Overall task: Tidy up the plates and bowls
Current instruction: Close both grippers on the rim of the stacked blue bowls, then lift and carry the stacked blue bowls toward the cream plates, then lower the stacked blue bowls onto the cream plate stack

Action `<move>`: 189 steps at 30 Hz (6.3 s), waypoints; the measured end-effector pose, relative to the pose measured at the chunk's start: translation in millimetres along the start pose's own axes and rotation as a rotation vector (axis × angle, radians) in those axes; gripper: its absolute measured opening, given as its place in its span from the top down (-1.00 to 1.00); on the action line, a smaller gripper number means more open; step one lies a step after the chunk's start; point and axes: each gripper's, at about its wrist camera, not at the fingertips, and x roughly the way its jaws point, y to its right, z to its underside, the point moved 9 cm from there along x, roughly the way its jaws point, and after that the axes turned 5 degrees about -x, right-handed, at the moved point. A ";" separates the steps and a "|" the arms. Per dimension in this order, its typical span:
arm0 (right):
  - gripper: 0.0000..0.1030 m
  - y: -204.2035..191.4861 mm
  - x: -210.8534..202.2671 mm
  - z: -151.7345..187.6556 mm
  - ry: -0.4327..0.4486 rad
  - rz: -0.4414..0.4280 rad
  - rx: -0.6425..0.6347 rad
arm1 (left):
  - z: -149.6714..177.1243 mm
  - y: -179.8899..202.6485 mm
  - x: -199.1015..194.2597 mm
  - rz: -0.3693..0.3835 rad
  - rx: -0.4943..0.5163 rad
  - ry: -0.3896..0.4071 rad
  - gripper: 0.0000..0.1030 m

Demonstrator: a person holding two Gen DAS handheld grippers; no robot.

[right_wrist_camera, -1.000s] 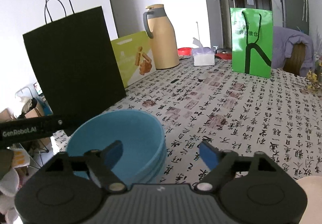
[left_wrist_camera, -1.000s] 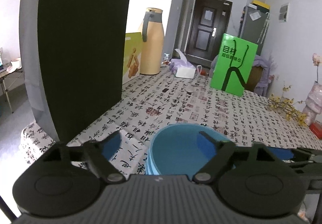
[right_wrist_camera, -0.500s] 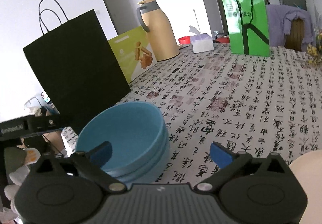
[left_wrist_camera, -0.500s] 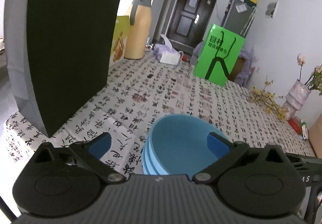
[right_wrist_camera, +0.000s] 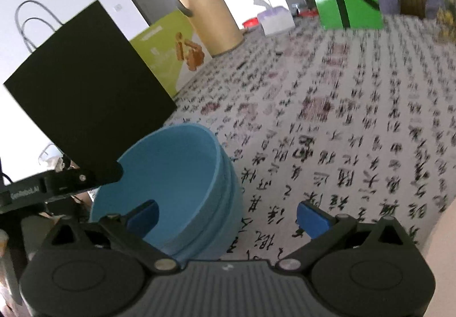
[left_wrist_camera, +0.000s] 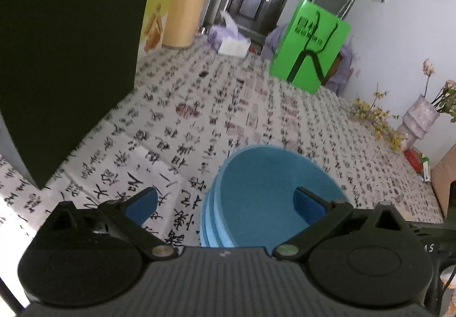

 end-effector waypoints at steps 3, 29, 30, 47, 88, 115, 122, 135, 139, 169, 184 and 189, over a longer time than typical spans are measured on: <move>-1.00 3.5 13.1 2.5 -0.039 -0.027 0.036 | 3.7 -6.2 15.7 0.001 -0.013 -0.039 -1.00; -0.33 -5.7 42.8 3.5 -0.091 -0.072 0.101 | 22.9 -10.2 43.7 0.128 -0.100 -0.129 -0.44; -0.26 -6.3 43.8 3.2 -0.095 -0.072 0.106 | 23.3 -9.9 43.2 0.127 -0.102 -0.131 -0.44; 0.05 -4.7 59.3 1.3 -0.188 -0.031 0.178 | 26.1 -11.4 41.1 0.087 -0.127 -0.133 0.04; 0.09 10.5 24.0 13.1 -0.259 -0.017 0.211 | 28.1 18.2 42.6 0.010 -0.090 -0.138 0.09; 0.09 32.3 -31.2 13.0 -0.193 -0.033 0.216 | 30.1 76.5 21.4 0.018 -0.029 -0.105 0.09; 0.09 42.0 -44.8 14.9 -0.180 -0.029 0.214 | 33.0 94.4 19.4 0.023 -0.013 -0.101 0.09; 0.09 60.0 -71.2 16.1 -0.143 -0.034 0.225 | 36.6 122.7 16.7 0.036 0.011 -0.091 0.09; 0.09 64.6 -78.0 15.9 -0.132 -0.032 0.225 | 37.8 131.5 15.6 0.038 0.023 -0.086 0.09; 0.09 118.2 -136.0 25.0 -0.034 0.007 0.281 | 58.9 206.1 27.2 0.090 0.108 -0.107 0.08; 0.09 157.9 -172.2 38.2 0.021 0.071 0.347 | 75.5 257.0 39.8 0.142 0.171 -0.147 0.09; 0.09 169.0 -182.8 42.6 0.037 0.092 0.367 | 82.7 271.4 44.3 0.160 0.188 -0.165 0.09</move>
